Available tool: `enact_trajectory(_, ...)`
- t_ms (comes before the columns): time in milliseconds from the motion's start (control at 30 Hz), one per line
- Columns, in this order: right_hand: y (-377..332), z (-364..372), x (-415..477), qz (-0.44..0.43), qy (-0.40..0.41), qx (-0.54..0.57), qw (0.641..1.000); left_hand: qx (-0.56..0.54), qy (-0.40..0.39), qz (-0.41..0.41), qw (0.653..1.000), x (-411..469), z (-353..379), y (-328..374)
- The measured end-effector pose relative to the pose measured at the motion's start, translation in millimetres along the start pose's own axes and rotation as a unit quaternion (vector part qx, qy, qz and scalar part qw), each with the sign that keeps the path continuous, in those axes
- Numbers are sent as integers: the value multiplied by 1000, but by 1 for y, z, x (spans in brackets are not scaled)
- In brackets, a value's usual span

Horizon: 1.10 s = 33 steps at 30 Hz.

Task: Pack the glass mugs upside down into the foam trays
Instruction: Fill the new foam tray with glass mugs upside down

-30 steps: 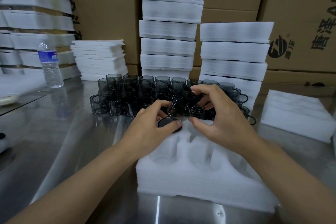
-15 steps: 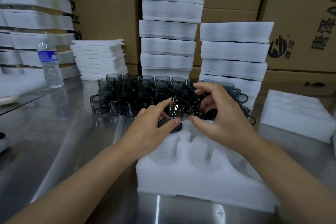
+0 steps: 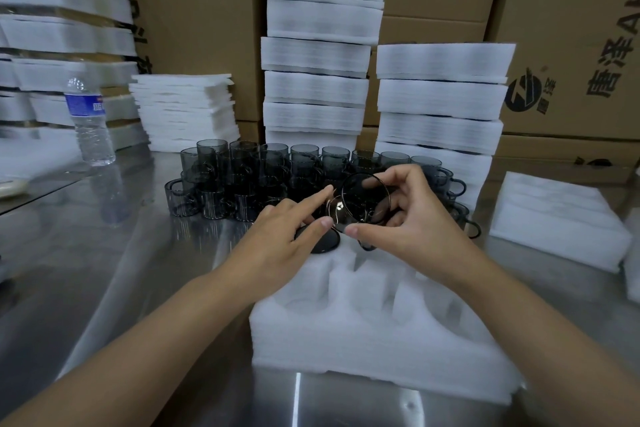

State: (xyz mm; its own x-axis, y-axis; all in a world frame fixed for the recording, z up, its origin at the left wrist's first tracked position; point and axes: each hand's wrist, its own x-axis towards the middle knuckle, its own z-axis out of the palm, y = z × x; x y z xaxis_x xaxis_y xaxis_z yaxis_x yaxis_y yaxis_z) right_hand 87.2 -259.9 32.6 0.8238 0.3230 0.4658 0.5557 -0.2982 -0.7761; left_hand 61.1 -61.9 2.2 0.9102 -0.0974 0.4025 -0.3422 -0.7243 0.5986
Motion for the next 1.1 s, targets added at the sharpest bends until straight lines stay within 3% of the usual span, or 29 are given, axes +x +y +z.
enact_trajectory(200, -2, 0, -1, -7, -20, -20, 1000, -27, 12, -24, 999, 2, 1, -1)
enact_trajectory(367, 2, -1, -1, 43, 22, -108, 993, -51, 24, -39, 998, 3, 3, 0)
enact_trajectory(633, 5, -4, 2, 65, 21, -90, 994, -60, 24, -44, 997, 1, 3, 1)
enact_trajectory(900, 6, -2, 1, 63, -22, -187, 980, -51, 22, -41, 998, 1, 3, 0)
enact_trajectory(1100, 6, -2, 3, 58, 6, -277, 959, -56, 23, -40, 997, 0, 3, 2)
